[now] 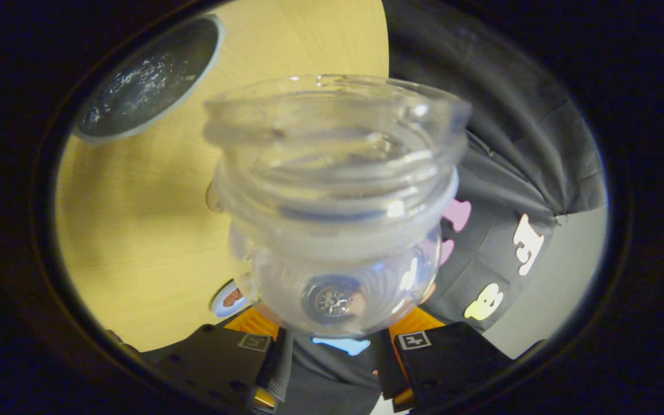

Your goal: Take the bottle from table, then pour the juice into the cup, finally place the bottle on the coaster

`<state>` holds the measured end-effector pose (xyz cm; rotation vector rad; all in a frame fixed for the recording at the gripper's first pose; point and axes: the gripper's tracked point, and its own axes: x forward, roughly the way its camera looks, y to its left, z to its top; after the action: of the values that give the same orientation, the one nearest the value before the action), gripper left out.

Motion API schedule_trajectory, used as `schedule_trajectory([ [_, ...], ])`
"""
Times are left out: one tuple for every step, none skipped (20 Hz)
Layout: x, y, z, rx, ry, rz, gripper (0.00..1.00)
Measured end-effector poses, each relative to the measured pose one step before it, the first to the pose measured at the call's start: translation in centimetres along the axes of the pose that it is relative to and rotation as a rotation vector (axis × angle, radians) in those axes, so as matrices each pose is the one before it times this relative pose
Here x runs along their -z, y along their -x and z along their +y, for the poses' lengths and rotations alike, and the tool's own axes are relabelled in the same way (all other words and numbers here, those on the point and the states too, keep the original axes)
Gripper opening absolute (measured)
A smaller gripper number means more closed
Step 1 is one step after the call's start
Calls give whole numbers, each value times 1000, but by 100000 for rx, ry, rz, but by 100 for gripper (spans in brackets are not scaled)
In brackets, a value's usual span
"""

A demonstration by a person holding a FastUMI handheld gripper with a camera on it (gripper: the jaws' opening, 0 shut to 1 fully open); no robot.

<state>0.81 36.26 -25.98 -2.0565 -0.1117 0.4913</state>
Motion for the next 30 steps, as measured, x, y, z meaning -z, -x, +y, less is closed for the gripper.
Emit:
schedule_trajectory([
  [-51,66,252,-1587,-2165,-263,65],
  [-62,-86,315,-1562,-2403,-154,65],
  [31,107,409,-2081,-2686,171,65],
  [275,41,597,-2624,-3133,800,65],
  [250,-36,646,-2799,-3832,1008,65],
  [267,-25,624,-3236,-4082,1036,65],
  [314,28,524,-2478,-4499,1330,65],
  [344,-50,630,-3147,-4604,979,65],
  [431,114,462,-2112,-4256,1649,65],
  [389,80,521,-2711,-4472,1256,65],
  [322,158,524,-2909,-5121,778,65],
  [414,125,590,-2627,-5142,970,65],
  [541,241,370,-2081,-4420,1609,65],
  [523,58,355,-1738,-4277,1177,65],
  [325,87,344,-1639,-4140,614,65],
  [374,-71,406,-2053,-4197,593,65],
  [448,-7,318,-1720,-4448,740,65],
  [555,11,273,-2025,-4810,1033,65],
  [425,-24,342,-2067,-5120,1007,65],
  [631,23,226,-2571,-5775,809,65],
  [491,3,156,-1462,-4128,970,65],
  [830,-127,-84,-1415,-3840,628,65],
  [600,-177,-208,-505,-3299,483,65],
  [574,-171,-282,-693,-2695,210,65],
  [559,-196,-192,-545,-2310,357,65],
  [559,-364,-195,-657,-2218,411,65],
  [752,-336,-503,-386,-2326,886,65],
  [639,-72,-263,-715,-2812,529,65],
  [535,-186,-126,-1159,-3368,337,65],
  [575,-221,-231,-1029,-3613,406,65],
])
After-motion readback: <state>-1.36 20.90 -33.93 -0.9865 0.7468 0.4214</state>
